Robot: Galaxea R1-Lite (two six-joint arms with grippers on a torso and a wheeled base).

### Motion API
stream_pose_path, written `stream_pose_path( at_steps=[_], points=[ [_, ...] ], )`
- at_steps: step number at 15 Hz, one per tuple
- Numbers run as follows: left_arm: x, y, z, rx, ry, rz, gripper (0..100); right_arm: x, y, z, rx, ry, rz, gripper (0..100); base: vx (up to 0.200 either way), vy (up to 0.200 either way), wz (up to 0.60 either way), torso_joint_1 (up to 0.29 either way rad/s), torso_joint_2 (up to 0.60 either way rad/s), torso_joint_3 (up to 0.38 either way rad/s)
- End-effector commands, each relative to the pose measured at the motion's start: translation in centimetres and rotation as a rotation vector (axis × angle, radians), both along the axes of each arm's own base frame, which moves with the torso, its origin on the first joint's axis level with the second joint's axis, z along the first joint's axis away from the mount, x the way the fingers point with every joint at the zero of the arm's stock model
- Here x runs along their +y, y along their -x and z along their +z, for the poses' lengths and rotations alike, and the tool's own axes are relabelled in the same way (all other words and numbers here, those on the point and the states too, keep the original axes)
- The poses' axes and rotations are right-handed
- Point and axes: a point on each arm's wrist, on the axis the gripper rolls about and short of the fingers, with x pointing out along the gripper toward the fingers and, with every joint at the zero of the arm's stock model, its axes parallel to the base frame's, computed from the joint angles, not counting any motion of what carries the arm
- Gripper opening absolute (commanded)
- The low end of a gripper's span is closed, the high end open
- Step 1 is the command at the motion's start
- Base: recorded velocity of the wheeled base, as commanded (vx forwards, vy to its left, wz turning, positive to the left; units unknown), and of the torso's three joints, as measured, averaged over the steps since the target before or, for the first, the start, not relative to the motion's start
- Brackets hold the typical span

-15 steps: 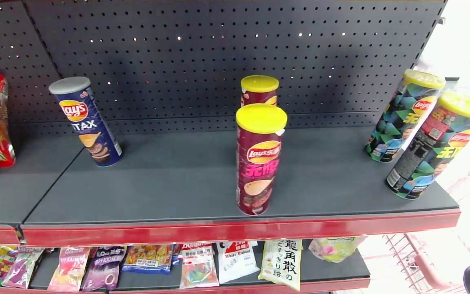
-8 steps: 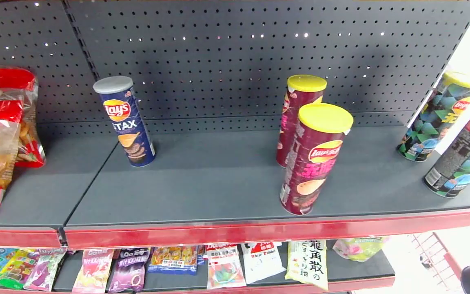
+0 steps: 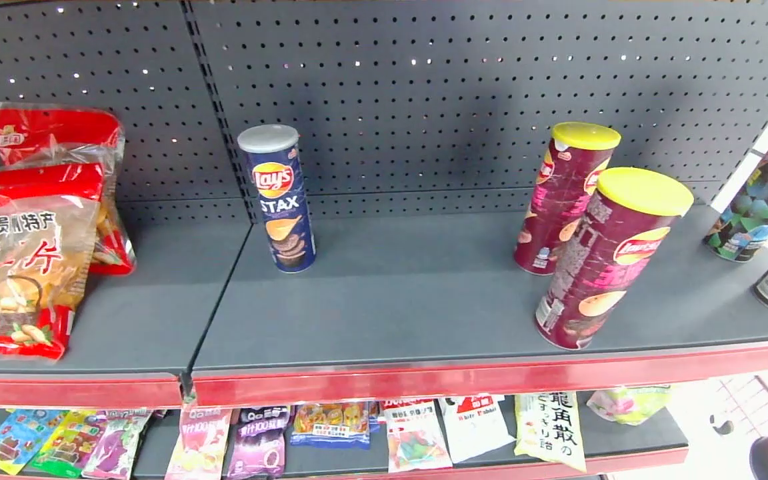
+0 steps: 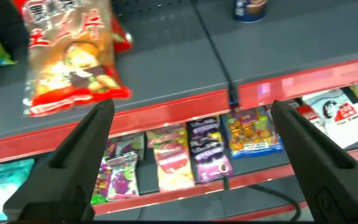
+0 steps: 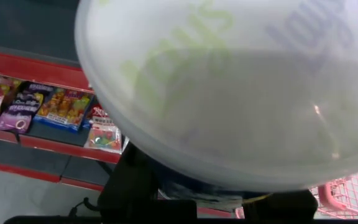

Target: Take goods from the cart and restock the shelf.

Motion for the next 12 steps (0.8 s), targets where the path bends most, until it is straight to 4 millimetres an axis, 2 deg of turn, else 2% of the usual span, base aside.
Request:
stream_pose_path(
  at_steps=[1,5,12],
  points=[
    [0.0,0.01,0.0,-0.001,0.0,0.0,100,0.0,0.02,0.0,-0.001,0.0,0.001,0,0.0,0.2,0.0,0.012,-0.01,0.007],
    [0.01,0.07,0.0,-0.004,0.001,0.0,100,0.09,0.13,0.28,-0.011,-0.009,0.061,0,0.0,0.2,0.0,0.0,0.0,0.006],
    [0.01,0.04,0.0,-0.003,0.0,0.002,100,0.1,0.08,0.14,-0.006,-0.007,0.065,0,0.0,0.2,0.0,0.0,0.0,0.004]
  ],
)
